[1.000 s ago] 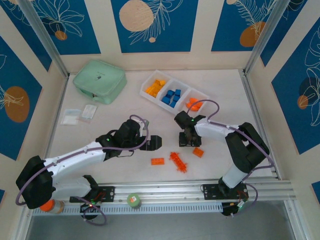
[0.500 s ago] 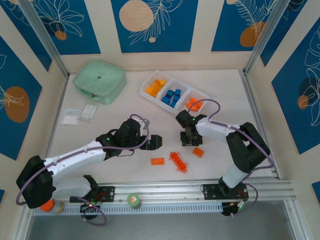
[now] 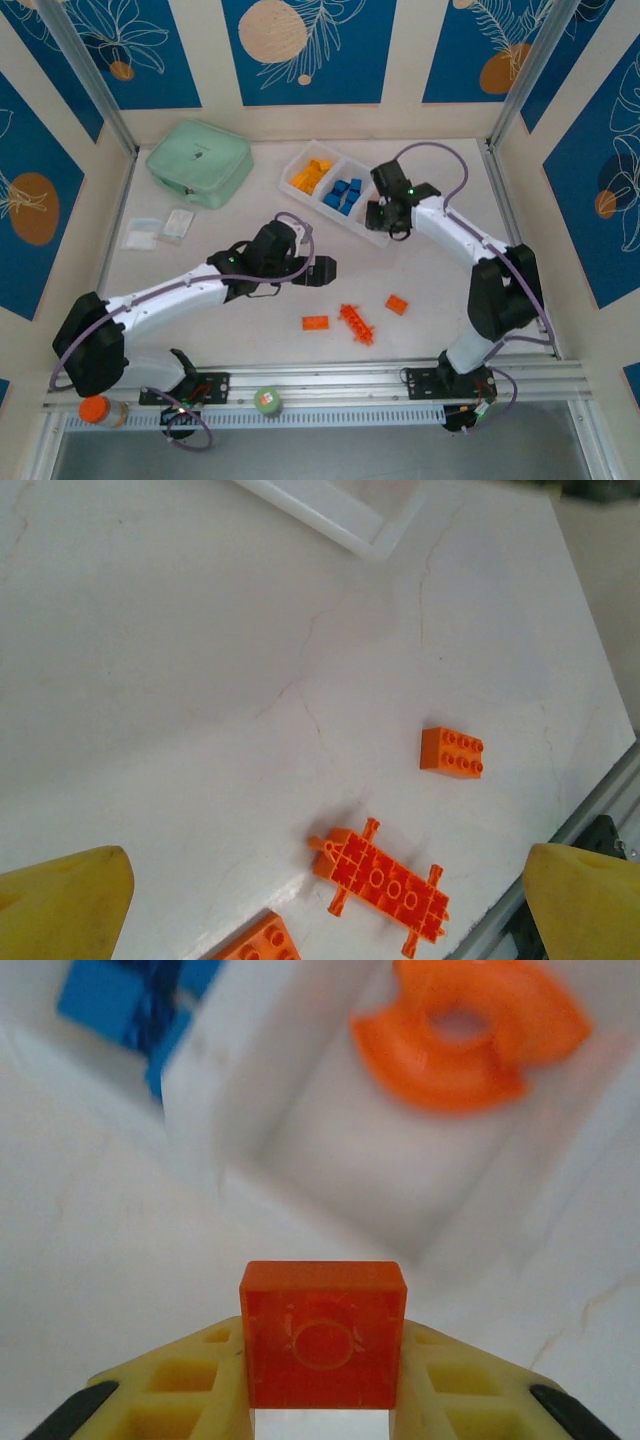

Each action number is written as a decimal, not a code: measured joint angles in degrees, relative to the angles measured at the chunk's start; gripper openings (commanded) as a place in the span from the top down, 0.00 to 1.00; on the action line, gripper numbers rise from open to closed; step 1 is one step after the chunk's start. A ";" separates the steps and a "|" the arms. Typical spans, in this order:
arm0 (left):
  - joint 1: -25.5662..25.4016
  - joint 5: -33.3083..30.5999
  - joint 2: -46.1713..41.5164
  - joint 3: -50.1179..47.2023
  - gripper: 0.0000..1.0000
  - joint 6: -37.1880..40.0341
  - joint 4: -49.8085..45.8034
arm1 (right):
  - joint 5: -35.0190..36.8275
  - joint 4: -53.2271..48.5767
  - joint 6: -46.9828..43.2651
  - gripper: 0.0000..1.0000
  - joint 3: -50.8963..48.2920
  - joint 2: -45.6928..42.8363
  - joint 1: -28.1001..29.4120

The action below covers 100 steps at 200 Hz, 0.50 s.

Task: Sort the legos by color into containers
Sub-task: Place the lego in the container.

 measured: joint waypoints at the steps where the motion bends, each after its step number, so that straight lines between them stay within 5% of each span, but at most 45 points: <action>1: 0.00 -0.02 0.09 0.07 0.01 0.04 -0.02 | 0.00 0.00 -0.13 0.69 0.28 0.24 -0.11; 54: 0.00 -0.39 3.63 3.52 0.01 0.33 -0.13 | 0.17 -0.48 -3.82 0.48 12.76 14.49 -5.38; 100: 0.02 -0.33 4.13 4.66 0.01 0.48 -0.39 | -0.59 -1.11 -4.74 0.39 12.09 13.35 -6.49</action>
